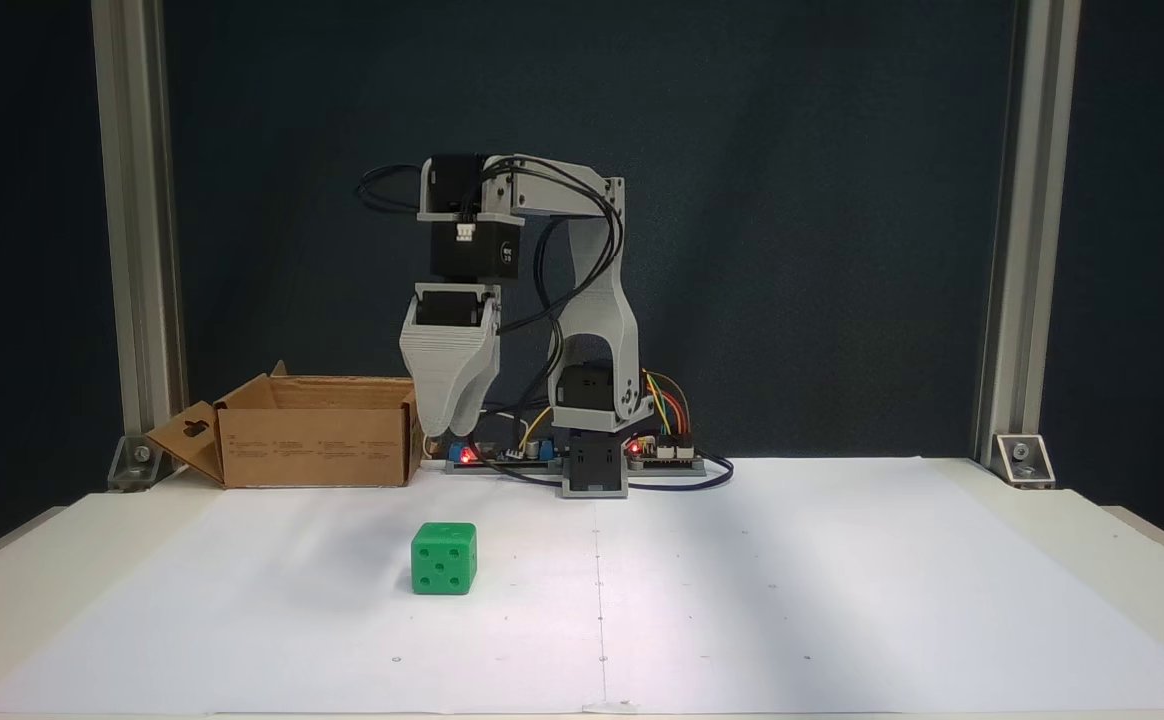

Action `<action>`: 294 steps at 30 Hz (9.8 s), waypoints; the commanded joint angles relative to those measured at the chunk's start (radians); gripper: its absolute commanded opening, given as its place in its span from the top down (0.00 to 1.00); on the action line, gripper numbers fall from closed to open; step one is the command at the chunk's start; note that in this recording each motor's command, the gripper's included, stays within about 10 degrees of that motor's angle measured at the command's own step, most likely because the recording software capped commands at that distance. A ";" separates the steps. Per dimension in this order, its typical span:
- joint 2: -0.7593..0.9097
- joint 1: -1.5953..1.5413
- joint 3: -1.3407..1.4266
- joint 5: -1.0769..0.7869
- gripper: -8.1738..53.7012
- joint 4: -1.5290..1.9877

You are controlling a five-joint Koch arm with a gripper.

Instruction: Grasp a green dice and put it in the bin.

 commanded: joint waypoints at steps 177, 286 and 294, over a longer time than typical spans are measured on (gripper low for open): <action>0.219 0.652 -0.221 -0.048 0.67 -0.095; 0.607 -0.394 0.462 0.376 0.14 -0.857; 0.724 -0.459 0.709 0.370 0.12 -1.084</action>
